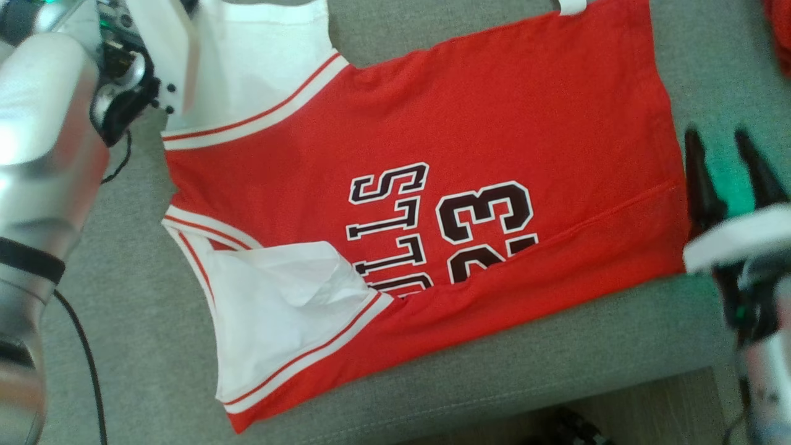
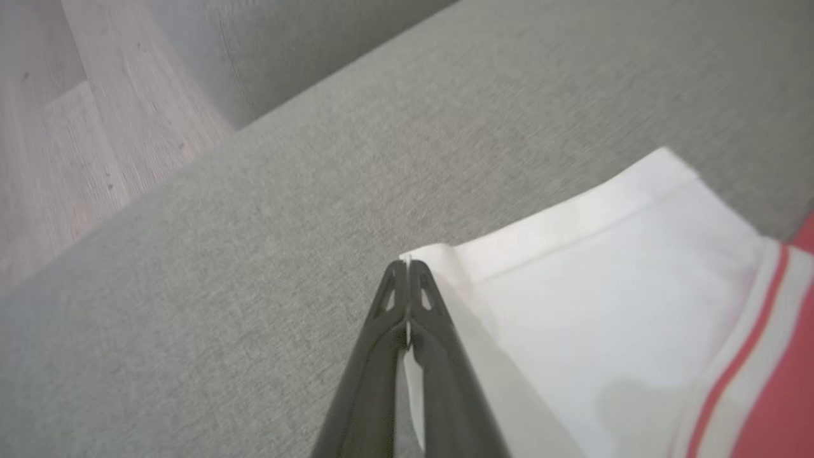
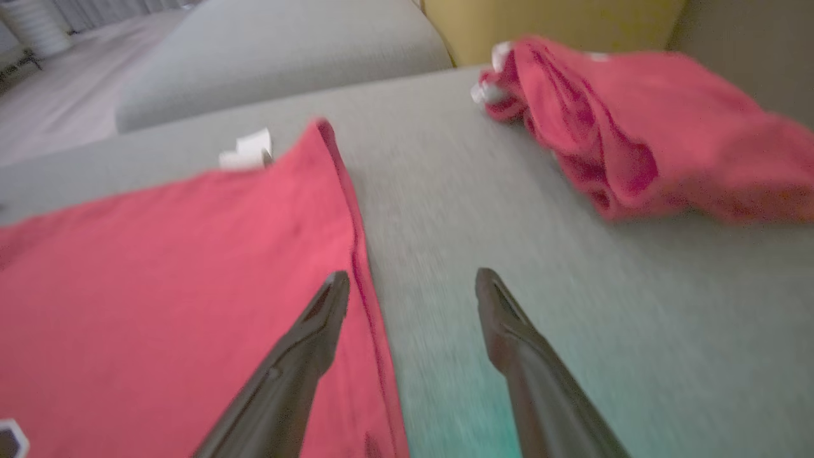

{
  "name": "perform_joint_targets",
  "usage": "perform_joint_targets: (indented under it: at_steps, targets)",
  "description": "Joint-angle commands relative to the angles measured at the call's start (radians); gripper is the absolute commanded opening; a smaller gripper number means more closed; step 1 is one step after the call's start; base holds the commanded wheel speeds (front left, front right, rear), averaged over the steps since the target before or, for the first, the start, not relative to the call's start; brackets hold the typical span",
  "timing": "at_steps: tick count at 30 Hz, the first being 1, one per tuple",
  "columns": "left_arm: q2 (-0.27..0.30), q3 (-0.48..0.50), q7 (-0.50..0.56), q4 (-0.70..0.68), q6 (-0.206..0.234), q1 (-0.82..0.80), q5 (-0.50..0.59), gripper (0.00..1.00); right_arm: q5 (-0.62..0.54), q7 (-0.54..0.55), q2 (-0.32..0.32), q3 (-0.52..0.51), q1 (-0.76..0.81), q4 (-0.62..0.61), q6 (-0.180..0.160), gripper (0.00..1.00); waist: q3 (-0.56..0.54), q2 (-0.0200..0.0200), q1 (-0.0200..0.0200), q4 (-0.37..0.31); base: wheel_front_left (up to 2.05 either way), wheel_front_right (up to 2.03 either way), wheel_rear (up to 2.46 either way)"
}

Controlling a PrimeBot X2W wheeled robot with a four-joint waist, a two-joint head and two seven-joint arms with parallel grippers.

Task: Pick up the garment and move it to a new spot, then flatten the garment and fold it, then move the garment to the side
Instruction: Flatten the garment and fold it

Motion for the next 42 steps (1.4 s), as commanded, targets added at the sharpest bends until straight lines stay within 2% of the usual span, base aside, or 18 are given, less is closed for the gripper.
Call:
perform_joint_targets:
  at_steps: [1, 6, 14, 23, 35, 40, 41, 42]
  targets:
    - [0.046, 0.007, -0.038, -0.039, 0.001, -0.03, -0.013, 0.0, 0.0, 0.022, -0.039, 0.024, -0.077, -0.042, 0.007, 1.0, -0.026, 0.0, 0.0, 0.011, 0.0, 0.0, 0.0]
    - [0.037, -0.037, -0.085, -0.065, 0.001, -0.015, -0.046, 0.0, -0.006, 0.127, -0.042, 0.057, -0.196, 0.0, 0.007, 1.0, -0.064, 0.0, 0.0, 0.037, 0.0, 0.0, 0.0]
    - [0.032, -0.137, -0.123, -0.144, 0.001, -0.03, -0.098, 0.0, -0.043, 0.295, -0.068, 0.108, -0.4, 0.225, 0.007, 1.0, -0.107, 0.0, 0.0, 0.104, 0.0, 0.0, 0.0]
    - [0.046, -0.203, -0.128, -0.222, 0.001, -0.06, -0.164, 0.0, -0.021, 0.319, -0.075, 0.151, -0.546, 0.442, 0.007, 1.0, -0.094, 0.0, 0.0, 0.143, 0.0, 0.0, 0.0]
    - [0.061, -0.254, -0.159, -0.21, 0.001, -0.088, -0.204, 0.0, 0.027, 0.284, -0.073, 0.221, -0.639, 0.57, 0.007, 1.0, -0.087, 0.0, 0.0, 0.152, 0.0, 0.0, 0.0]
    - [0.058, -0.277, -0.174, -0.192, 0.001, -0.102, -0.221, 0.0, 0.021, 0.278, -0.087, 0.231, -0.667, 0.623, 0.007, 0.82, -0.085, 0.0, 0.0, 0.159, 0.0, 0.0, 0.0]
    - [0.059, -0.281, -0.177, -0.19, 0.001, -0.104, -0.223, 0.0, 0.019, 0.277, -0.089, 0.23, -0.671, 0.631, 0.007, 0.74, -0.084, 0.0, 0.0, 0.16, 0.0, 0.0, 0.0]
    - [0.059, -0.286, -0.18, -0.188, 0.001, -0.106, -0.225, 0.0, 0.017, 0.274, -0.091, 0.229, -0.676, 0.639, 0.007, 0.61, -0.084, 0.0, 0.0, 0.161, 0.0, 0.0, 0.0]
